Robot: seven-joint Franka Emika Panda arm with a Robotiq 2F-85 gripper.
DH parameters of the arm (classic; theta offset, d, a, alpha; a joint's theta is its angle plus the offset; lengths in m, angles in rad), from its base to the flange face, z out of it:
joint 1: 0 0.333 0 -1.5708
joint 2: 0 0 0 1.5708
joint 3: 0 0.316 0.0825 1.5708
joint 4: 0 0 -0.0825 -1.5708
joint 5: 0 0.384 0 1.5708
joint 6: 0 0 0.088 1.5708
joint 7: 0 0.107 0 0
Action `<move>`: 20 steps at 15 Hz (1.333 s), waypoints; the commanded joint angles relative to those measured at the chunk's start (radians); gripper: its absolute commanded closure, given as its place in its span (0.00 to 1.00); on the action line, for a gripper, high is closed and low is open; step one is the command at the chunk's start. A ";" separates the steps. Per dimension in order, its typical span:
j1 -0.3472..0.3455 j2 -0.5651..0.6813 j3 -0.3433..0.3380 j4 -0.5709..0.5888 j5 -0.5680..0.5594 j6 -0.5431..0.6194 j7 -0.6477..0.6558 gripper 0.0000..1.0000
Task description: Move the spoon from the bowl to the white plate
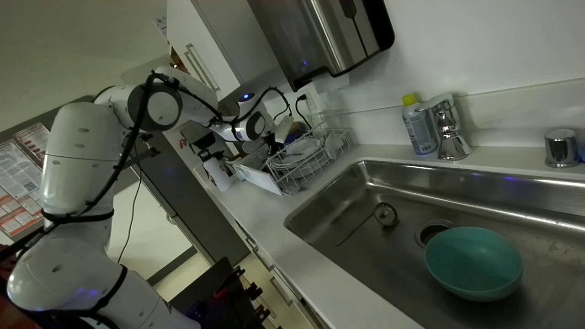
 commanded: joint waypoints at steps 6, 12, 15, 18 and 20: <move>-0.094 -0.089 0.096 -0.053 0.157 -0.008 -0.074 0.00; -0.206 -0.226 0.149 -0.138 0.299 0.009 -0.073 0.00; -0.322 -0.304 0.246 -0.214 0.402 -0.010 -0.111 0.00; -0.464 -0.380 0.388 -0.291 0.541 -0.058 -0.196 0.00; -0.570 -0.437 0.484 -0.339 0.644 -0.108 -0.249 0.00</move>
